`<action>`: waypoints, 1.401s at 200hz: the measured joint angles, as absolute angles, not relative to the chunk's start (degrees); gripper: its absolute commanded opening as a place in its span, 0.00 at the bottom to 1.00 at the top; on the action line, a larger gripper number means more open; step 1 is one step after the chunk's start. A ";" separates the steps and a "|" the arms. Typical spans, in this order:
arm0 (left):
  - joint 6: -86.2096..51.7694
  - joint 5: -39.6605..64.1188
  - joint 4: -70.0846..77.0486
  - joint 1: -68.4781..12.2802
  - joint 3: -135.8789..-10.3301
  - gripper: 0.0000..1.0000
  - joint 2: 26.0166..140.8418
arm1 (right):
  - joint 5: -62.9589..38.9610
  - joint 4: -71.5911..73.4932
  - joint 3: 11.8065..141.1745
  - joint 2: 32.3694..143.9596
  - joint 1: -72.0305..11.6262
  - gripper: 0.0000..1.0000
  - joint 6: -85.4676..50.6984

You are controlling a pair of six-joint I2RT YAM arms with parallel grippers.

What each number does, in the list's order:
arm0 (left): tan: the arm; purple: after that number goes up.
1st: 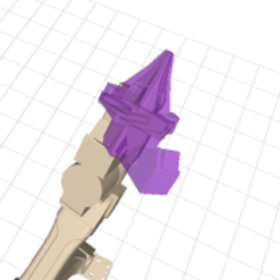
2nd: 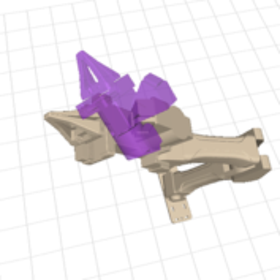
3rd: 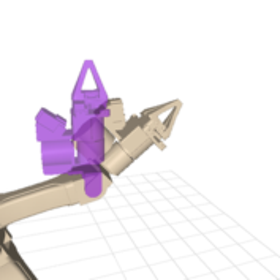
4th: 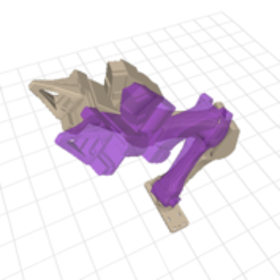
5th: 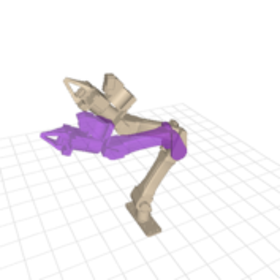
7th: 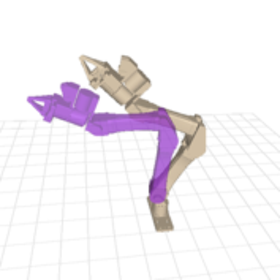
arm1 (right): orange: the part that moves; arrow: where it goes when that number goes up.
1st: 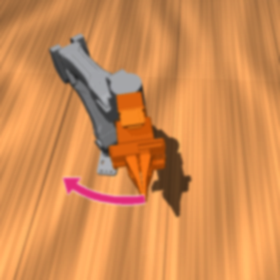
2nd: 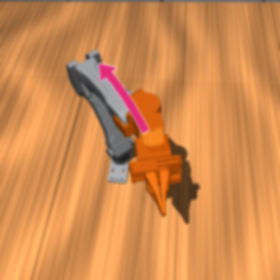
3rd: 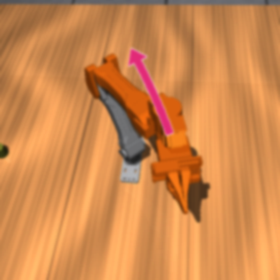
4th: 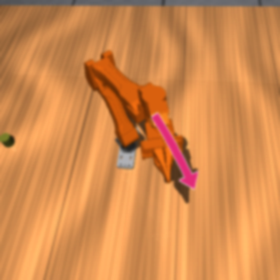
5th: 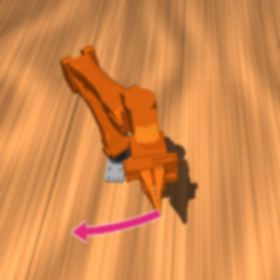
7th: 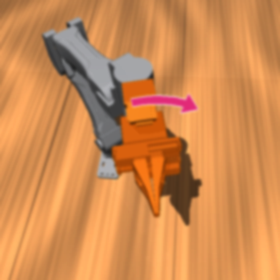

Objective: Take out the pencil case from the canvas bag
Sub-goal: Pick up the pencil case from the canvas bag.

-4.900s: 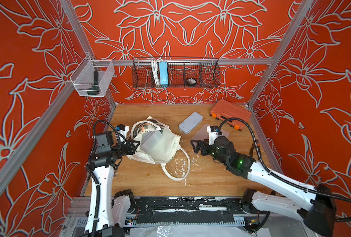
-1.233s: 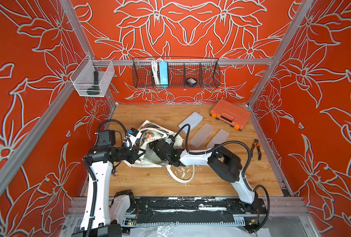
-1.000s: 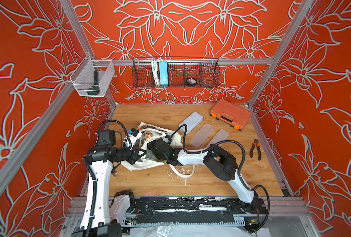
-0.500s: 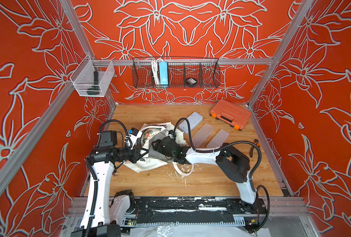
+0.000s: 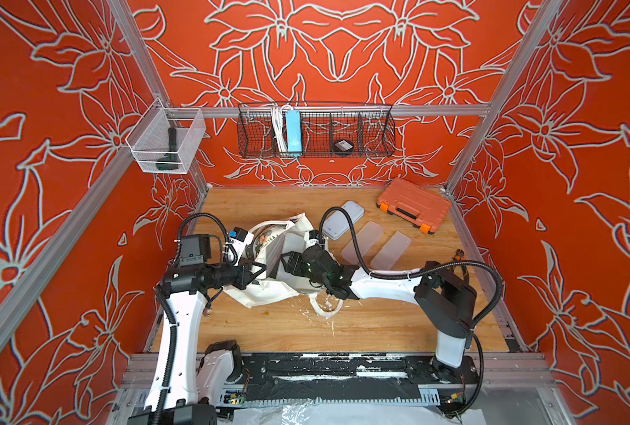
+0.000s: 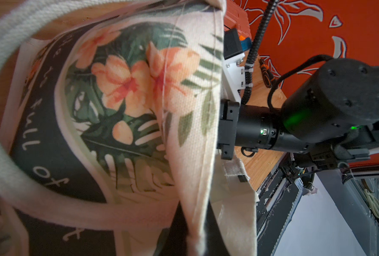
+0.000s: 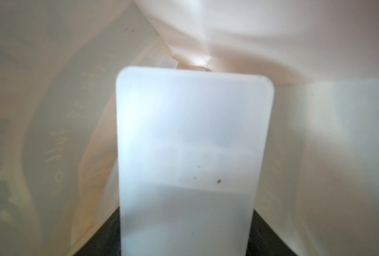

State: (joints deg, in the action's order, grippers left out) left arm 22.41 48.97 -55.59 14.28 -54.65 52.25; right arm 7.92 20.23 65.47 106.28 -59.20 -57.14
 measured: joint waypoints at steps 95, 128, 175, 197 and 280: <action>20.80 46.76 -53.78 14.28 -54.57 0.00 52.25 | 8.08 23.31 60.75 100.44 -59.20 0.55 -51.75; 20.27 45.74 -53.12 14.28 -54.57 0.00 52.31 | 8.05 23.94 59.55 98.56 -59.13 0.55 -50.70; 19.79 44.25 -52.77 14.28 -55.18 0.00 53.06 | 8.08 24.43 57.93 95.33 -58.70 0.55 -49.19; 19.44 43.38 -52.69 14.28 -55.92 0.00 53.43 | 8.10 24.49 57.25 93.73 -58.50 0.56 -48.38; 19.29 40.56 -52.58 14.28 -57.49 0.00 53.54 | 9.47 24.27 54.94 88.99 -58.30 0.56 -46.89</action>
State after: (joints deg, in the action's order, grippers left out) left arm 19.29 40.56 -52.58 14.28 -57.49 53.54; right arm 9.47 24.27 54.94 88.99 -58.30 -46.89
